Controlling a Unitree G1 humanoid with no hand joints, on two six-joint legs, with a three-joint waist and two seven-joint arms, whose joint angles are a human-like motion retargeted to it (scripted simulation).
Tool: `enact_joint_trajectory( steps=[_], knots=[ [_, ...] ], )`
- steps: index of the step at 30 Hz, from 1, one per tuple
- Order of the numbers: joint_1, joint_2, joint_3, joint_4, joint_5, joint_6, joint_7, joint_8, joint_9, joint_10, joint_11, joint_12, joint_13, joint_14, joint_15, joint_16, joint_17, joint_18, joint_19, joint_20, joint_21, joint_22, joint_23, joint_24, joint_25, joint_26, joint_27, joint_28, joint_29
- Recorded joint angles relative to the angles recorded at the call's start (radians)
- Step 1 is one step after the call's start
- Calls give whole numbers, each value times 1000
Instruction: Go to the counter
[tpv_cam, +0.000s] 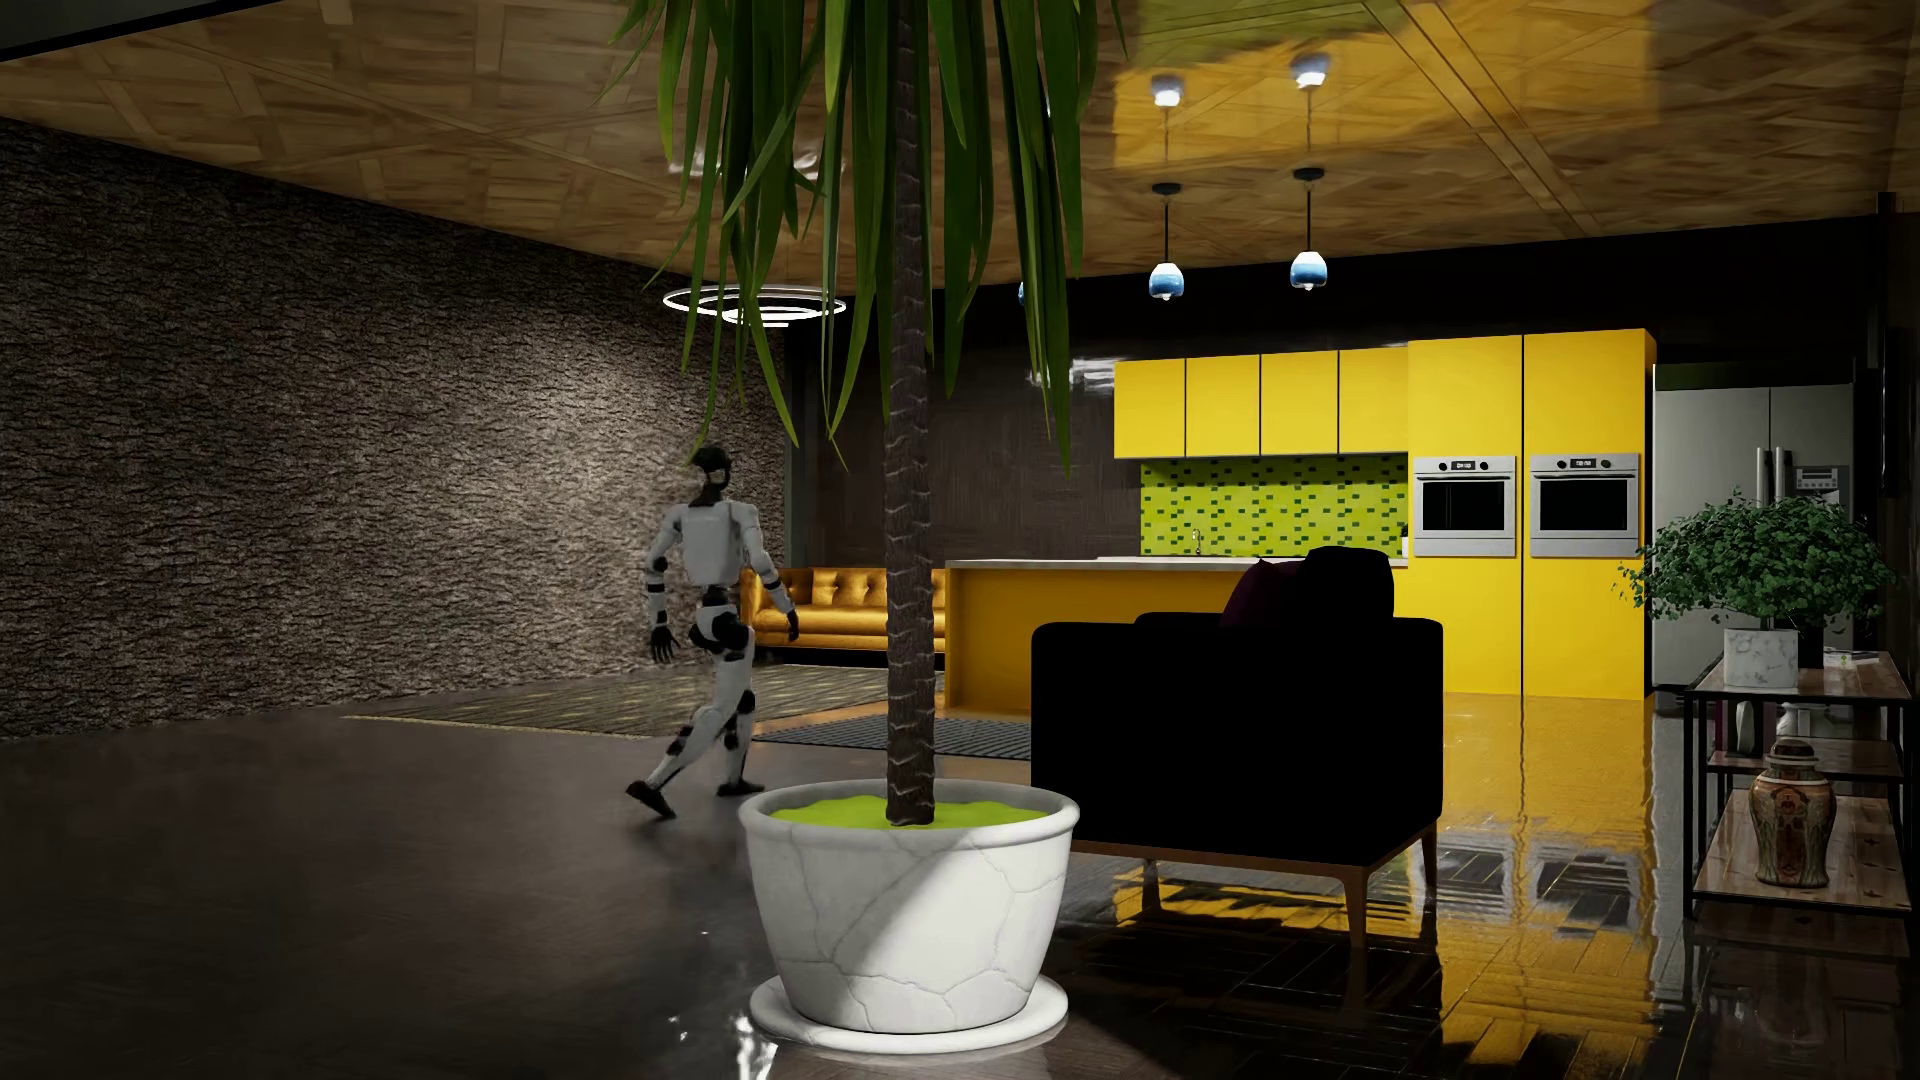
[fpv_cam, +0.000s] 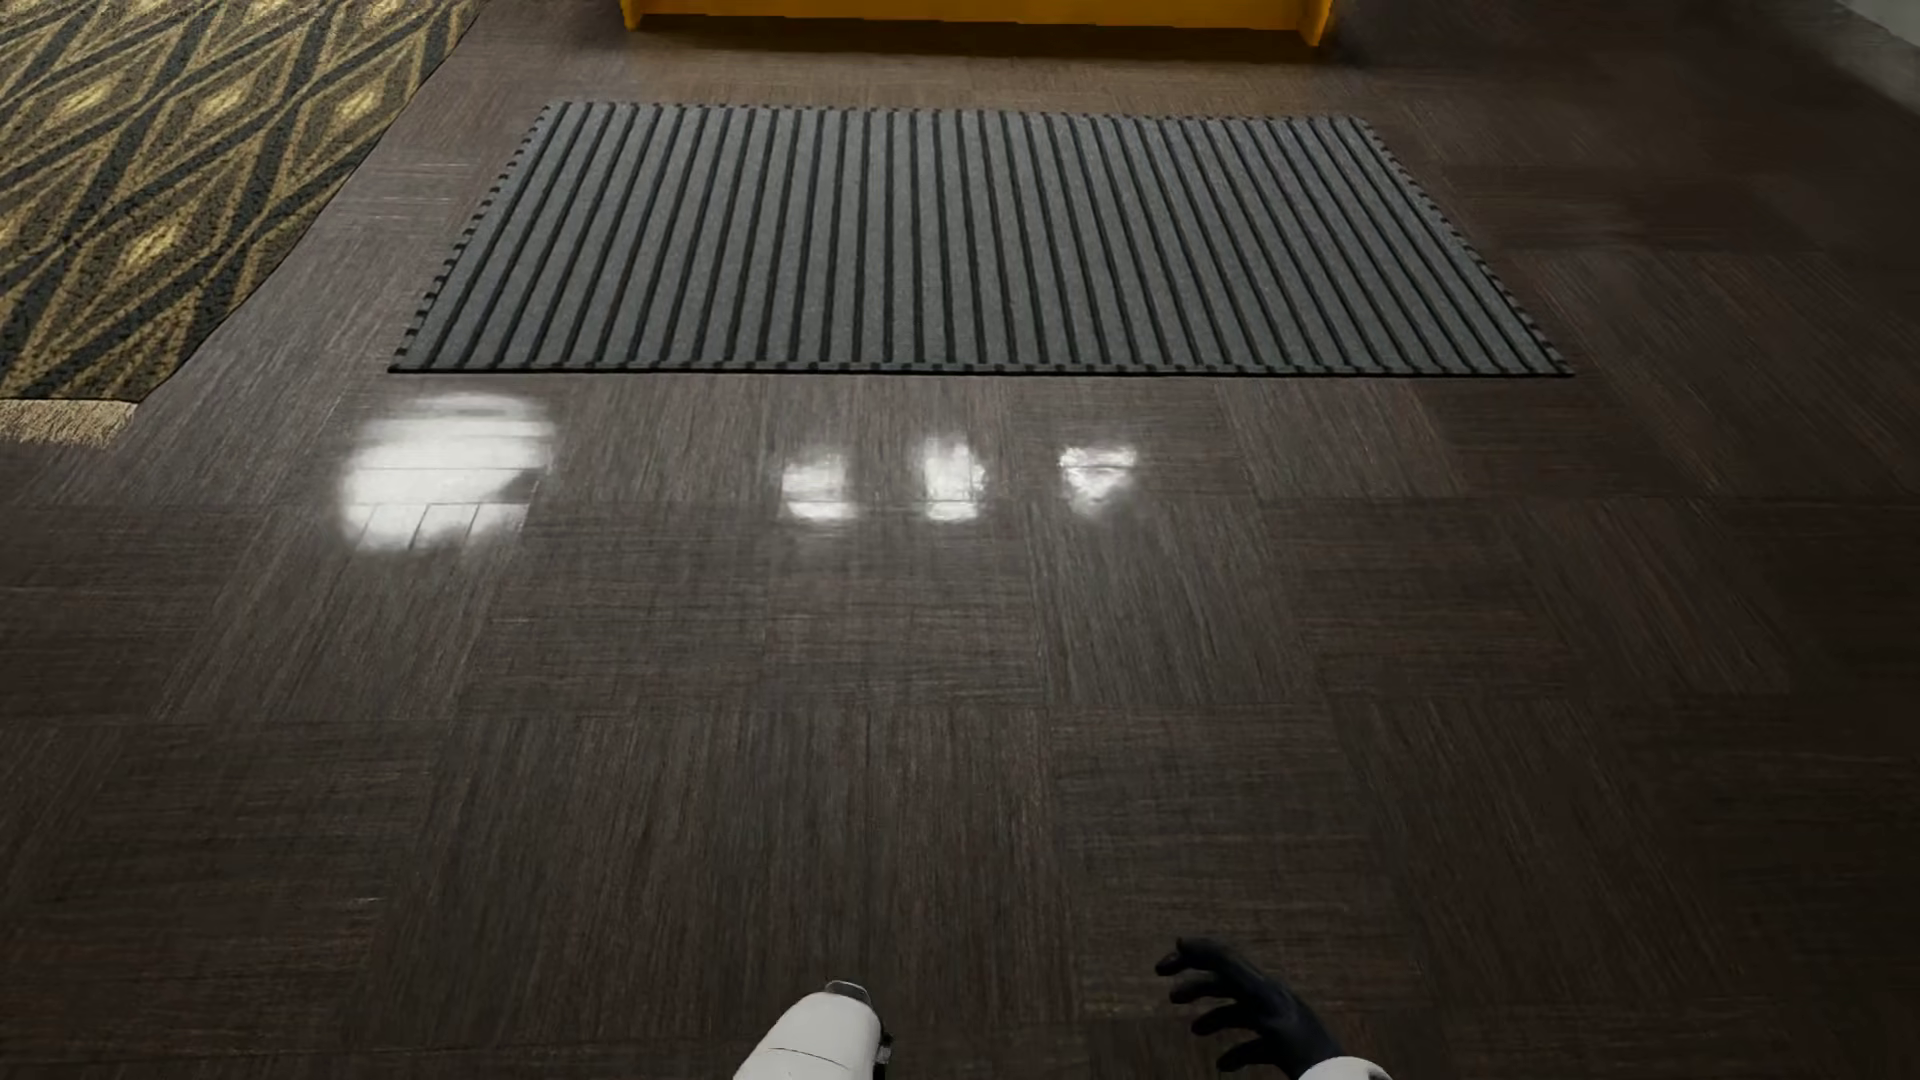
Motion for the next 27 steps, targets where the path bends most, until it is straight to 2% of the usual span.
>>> enact_joint_trajectory(
  steps=[1,2,3,4,6,7,8,9,10,11,13,14,15,16,17,18,19,20,21,22,24,26,27],
  knots=[
    [-18,-12,-1,-34,-28,-29,0,0,-16,105,111,-6,21,39,141,-2,22,0,0,-7,-1,46,40,0,0,0,0,0,0],
    [13,-48,-16,-75,-48,-51,0,0,-15,182,268,-17,46,22,322,-5,39,0,0,-16,19,90,93,0,0,0,0,0,0],
    [74,-130,-38,-109,-52,-54,0,0,-8,212,470,-35,60,-24,454,-11,45,0,0,-18,65,120,147,0,0,0,0,0,0],
    [156,-239,-70,-135,-43,-49,0,0,-1,190,668,-51,63,-58,476,-18,44,0,0,-16,129,124,200,0,0,0,0,0,0],
    [350,-459,-172,-150,-5,-13,0,0,11,82,860,-79,97,-73,395,-21,47,0,0,-19,206,70,292,0,0,0,0,0,0],
    [450,-549,-236,-149,19,9,0,0,18,22,818,-92,129,-70,410,-18,45,0,0,-14,229,29,329,0,0,0,0,0,0],
    [538,-632,-295,-142,35,28,0,0,22,-29,692,-107,163,-67,473,-12,39,0,0,-6,253,-23,356,0,0,0,0,0,0],
    [610,-705,-344,-133,39,42,0,0,25,-68,511,-127,198,-64,553,-5,30,0,0,3,266,-72,371,0,0,0,0,0,0],
    [676,-758,-389,-126,34,47,0,0,24,-101,304,-151,231,-67,588,4,25,0,0,18,265,-119,378,0,0,0,0,0,0],
    [730,-790,-424,-122,23,47,0,0,18,-126,109,-179,261,-78,479,13,23,0,0,32,260,-159,384,0,0,0,0,0,0],
    [801,-843,-482,-99,-15,41,0,0,-7,-120,-43,-223,301,-91,-1,28,28,0,0,68,269,-219,412,0,0,0,0,0,0],
    [817,-883,-513,-72,-28,46,0,0,-18,-90,-34,-226,313,-72,-24,24,38,0,0,98,262,-229,444,0,0,0,0,0,0],
    [865,-926,-543,-48,-39,47,0,0,-14,-74,-4,-219,330,-39,160,15,49,0,0,135,241,-234,473,0,0,0,0,0,0],
    [832,-947,-519,-9,9,77,0,0,-28,43,50,-204,331,87,375,2,51,0,0,142,261,-210,481,0,0,0,0,0,0],
    [819,-976,-477,28,76,107,0,0,-34,179,155,-178,336,261,561,-15,51,0,0,146,302,-175,492,0,0,0,0,0,0],
    [725,-920,-452,38,106,118,0,0,-19,371,186,-166,310,315,542,-26,51,0,0,132,286,-134,495,0,0,0,0,0,0],
    [621,-853,-427,42,141,124,0,0,-2,560,199,-161,281,293,519,-32,52,0,0,100,269,-95,488,0,0,0,0,0,0],
    [517,-755,-394,33,165,118,0,0,19,705,168,-160,247,172,473,-33,53,0,0,56,252,-58,469,0,0,0,0,0,0],
    [426,-643,-344,13,170,101,0,0,28,762,114,-147,211,51,403,-33,52,0,0,25,231,-27,443,0,0,0,0,0,0],
    [353,-534,-279,-12,162,78,0,0,33,740,62,-120,187,-24,330,-31,45,0,0,5,194,-11,389,0,0,0,0,0,0],
    [238,-344,-159,-41,122,35,0,0,41,503,-37,-64,129,-64,187,-16,13,0,0,-10,157,-2,242,0,0,0,0,0,0],
    [181,-220,-85,-37,90,20,0,0,25,105,-85,-19,50,-35,54,-9,-1,0,0,-15,91,4,149,0,0,0,0,0,0],
    [166,-185,-60,-30,85,21,0,0,6,-97,-92,-3,9,63,4,-12,-5,0,0,-14,50,15,118,0,0,0,0,0,0]
  ],
)
